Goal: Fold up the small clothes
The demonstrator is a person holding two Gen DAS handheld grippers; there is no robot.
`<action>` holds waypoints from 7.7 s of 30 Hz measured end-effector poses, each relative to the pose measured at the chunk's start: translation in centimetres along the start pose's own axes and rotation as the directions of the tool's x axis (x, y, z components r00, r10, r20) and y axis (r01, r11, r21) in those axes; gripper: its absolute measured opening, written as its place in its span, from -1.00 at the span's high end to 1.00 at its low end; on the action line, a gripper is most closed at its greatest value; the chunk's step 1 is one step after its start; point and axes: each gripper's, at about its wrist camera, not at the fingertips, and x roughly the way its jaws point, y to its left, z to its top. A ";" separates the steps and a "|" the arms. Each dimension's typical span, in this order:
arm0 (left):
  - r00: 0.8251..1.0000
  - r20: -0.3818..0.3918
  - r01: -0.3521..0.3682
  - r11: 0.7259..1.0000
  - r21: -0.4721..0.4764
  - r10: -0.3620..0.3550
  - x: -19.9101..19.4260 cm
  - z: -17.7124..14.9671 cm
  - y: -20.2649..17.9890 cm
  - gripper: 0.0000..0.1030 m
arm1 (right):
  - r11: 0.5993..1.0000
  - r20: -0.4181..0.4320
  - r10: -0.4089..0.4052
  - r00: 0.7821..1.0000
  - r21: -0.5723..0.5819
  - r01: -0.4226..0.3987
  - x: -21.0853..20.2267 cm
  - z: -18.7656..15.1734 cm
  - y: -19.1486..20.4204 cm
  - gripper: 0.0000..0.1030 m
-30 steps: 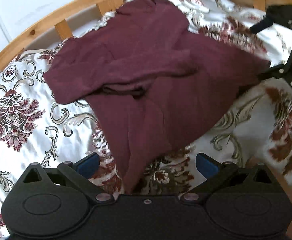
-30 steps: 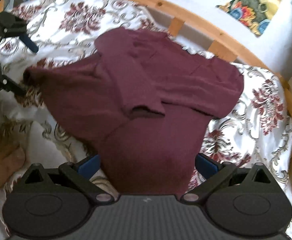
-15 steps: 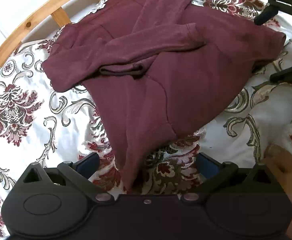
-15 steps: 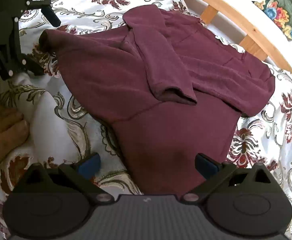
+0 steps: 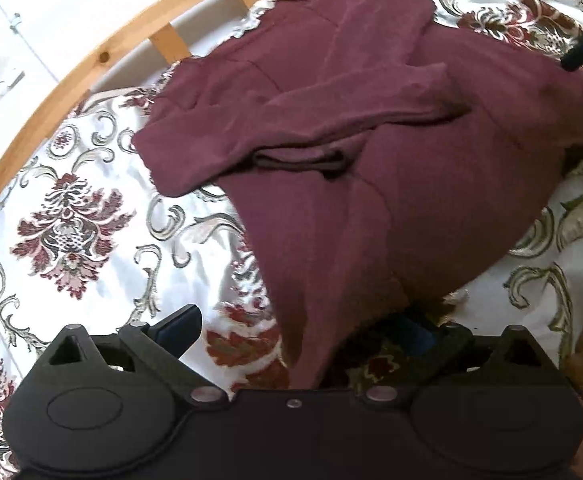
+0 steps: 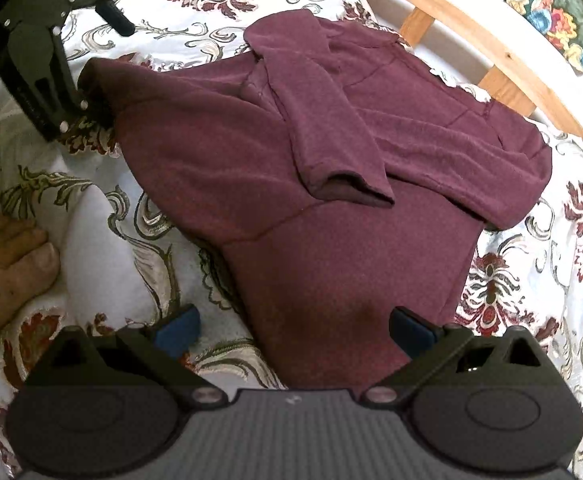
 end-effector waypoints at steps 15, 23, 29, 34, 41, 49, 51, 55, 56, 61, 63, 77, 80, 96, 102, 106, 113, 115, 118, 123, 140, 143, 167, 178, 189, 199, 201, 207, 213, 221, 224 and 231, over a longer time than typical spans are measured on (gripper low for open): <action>0.997 0.060 -0.045 0.990 0.133 0.037 -0.8 -1.0 -1.6 -0.78 | 0.999 0.003 -0.027 1.000 -0.033 0.027 0.0 0.1 0.7 -1.00; 0.991 0.100 -0.100 0.982 0.161 0.085 -1.2 -0.1 -0.5 0.20 | 0.999 0.004 -0.031 1.000 -0.025 0.031 -0.1 0.1 0.7 -1.00; 0.984 0.173 -0.044 0.998 0.041 0.036 -2.7 2.1 2.1 0.85 | 0.998 0.022 -0.050 0.999 -0.031 0.050 -0.3 0.2 0.9 -1.00; 0.979 0.204 0.001 0.999 -0.052 0.010 -3.4 4.9 3.8 0.89 | 0.996 0.050 -0.055 0.997 -0.062 0.059 -0.4 0.3 1.6 -1.00; 0.970 0.244 0.017 0.995 -0.099 0.007 -4.5 7.4 4.9 0.89 | 0.989 0.073 -0.125 0.989 -0.071 0.130 -0.1 0.4 1.9 -0.79; 0.971 0.241 0.040 0.989 -0.142 -0.005 -5.0 5.9 4.9 0.90 | 0.985 0.077 -0.171 0.982 0.049 0.168 -0.5 0.0 -0.7 0.72; 0.972 0.237 0.046 0.986 -0.160 -0.007 -5.2 4.8 4.7 0.91 | 0.980 0.102 -0.191 0.976 0.070 0.185 -1.2 -0.1 -1.2 0.84; 0.968 0.249 0.064 0.976 -0.210 -0.010 -6.4 2.5 4.5 0.91 | 0.960 0.186 -0.278 0.942 0.086 0.266 -3.6 -0.1 -1.5 0.86; 0.966 0.257 0.063 0.975 -0.215 -0.006 -6.9 1.9 4.4 0.91 | 0.954 0.197 -0.298 0.934 0.084 0.287 -4.2 -0.1 -1.5 0.87; 0.959 0.283 0.086 0.969 -0.230 -0.018 -9.8 -0.4 4.5 0.92 | 0.939 0.251 -0.333 0.909 -0.003 0.345 -8.0 0.3 -0.4 0.87; 0.959 0.283 0.092 0.968 -0.233 -0.023 -11.3 -1.1 4.9 0.92 | 0.928 0.265 -0.342 0.901 -0.054 0.368 -9.7 0.5 0.6 0.87; 0.941 0.313 0.155 0.987 -0.052 -0.131 -19.6 0.9 7.0 0.91 | 0.944 0.292 -0.316 0.903 -0.002 0.331 -18.6 -0.3 1.7 0.87; 0.948 0.301 0.129 0.990 -0.064 -0.104 -18.0 3.2 8.0 0.91 | 0.925 0.303 -0.369 0.878 0.025 0.380 -16.7 1.2 0.0 0.87; 0.995 0.096 -0.025 0.998 -0.060 0.030 1.8 14.1 13.0 0.90 | 0.858 0.218 -0.502 0.837 0.246 0.451 1.2 12.3 -10.0 0.86; 0.999 0.007 0.032 0.994 -0.109 -0.031 8.0 14.1 13.7 0.89 | 0.868 0.162 -0.468 0.869 0.271 0.416 6.5 12.1 -11.4 0.86; 0.997 -0.045 0.051 0.991 -0.124 -0.057 10.7 13.1 13.2 0.89 | 0.879 0.144 -0.434 0.890 0.283 0.383 8.7 11.5 -11.8 0.83; 0.990 -0.111 0.063 0.985 -0.162 -0.082 13.3 12.9 13.3 0.83 | 0.872 0.146 -0.401 0.904 0.364 0.328 9.9 10.5 -12.6 0.20; 0.988 -0.122 0.071 0.979 -0.193 -0.096 13.6 13.2 13.5 0.83 | 0.868 0.154 -0.389 0.908 0.393 0.304 9.6 10.3 -13.3 -0.01; 0.984 -0.138 0.076 0.967 -0.243 -0.112 14.1 13.3 13.8 0.79 | 0.858 0.180 -0.369 0.912 0.443 0.259 8.7 9.9 -14.2 -0.39; 0.981 -0.146 0.069 0.937 -0.342 -0.125 14.3 12.8 14.8 0.37 | 0.842 0.243 -0.313 0.918 0.518 0.150 6.5 8.9 -14.9 -0.79; 0.999 -0.034 -0.041 0.849 -0.526 0.027 10.7 7.3 15.7 -0.70 | 0.950 0.175 -0.243 0.954 0.240 0.198 8.3 8.1 -7.0 -0.51; 0.999 -0.036 -0.042 0.838 -0.544 0.027 10.6 7.1 15.2 -0.77 | 0.944 0.175 -0.254 0.951 0.259 0.205 8.4 7.6 -7.4 -0.12; 1.000 0.007 -0.014 0.782 -0.623 0.024 7.7 3.1 13.7 -0.95 | 0.626 0.102 -0.378 0.920 0.760 0.173 6.4 1.5 -16.8 0.63; 0.990 0.082 0.141 0.766 -0.627 -0.115 7.3 2.7 13.1 -0.54 | 0.651 0.127 -0.352 0.927 0.745 0.144 6.8 2.0 -15.7 -0.04; 0.995 -0.015 0.067 0.798 -0.599 -0.095 8.3 3.0 11.6 -0.37 | 0.703 -0.004 -0.433 0.901 0.624 0.340 8.6 2.6 -14.1 -0.44; 0.996 -0.028 0.054 0.795 -0.605 -0.089 8.7 2.6 11.6 -0.42 | 0.690 -0.008 -0.527 0.850 0.580 0.433 8.1 3.1 -13.6 -0.67; 0.996 -0.026 0.054 0.793 -0.606 -0.088 8.6 2.6 11.6 -0.42 | 0.686 0.020 -0.545 0.838 0.585 0.432 7.5 3.2 -13.4 -0.72; 0.996 -0.028 0.051 0.795 -0.604 -0.086 8.7 2.6 11.5 -0.42 | 0.736 0.095 -0.456 0.885 0.599 0.315 7.6 3.5 -13.6 -0.92; 0.996 -0.027 0.051 0.795 -0.604 -0.085 8.7 2.5 11.6 -0.42 | 0.692 -0.031 -0.500 0.865 0.586 0.421 9.1 3.1 -14.3 -0.95; 0.996 -0.025 0.052 0.795 -0.604 -0.084 8.7 2.5 11.6 -0.42 | 0.672 0.025 -0.538 0.843 0.616 0.411 8.2 2.7 -14.0 -0.97; 0.996 -0.027 0.052 0.794 -0.605 -0.085 8.7 2.5 11.6 -0.42 | 0.664 0.070 -0.553 0.831 0.638 0.388 7.5 2.7 -14.1 -0.82; 0.996 -0.031 0.049 0.793 -0.608 -0.086 8.8 2.5 11.6 -0.42 | 0.699 0.109 -0.461 0.881 0.656 0.285 8.5 3.1 -15.1 -0.12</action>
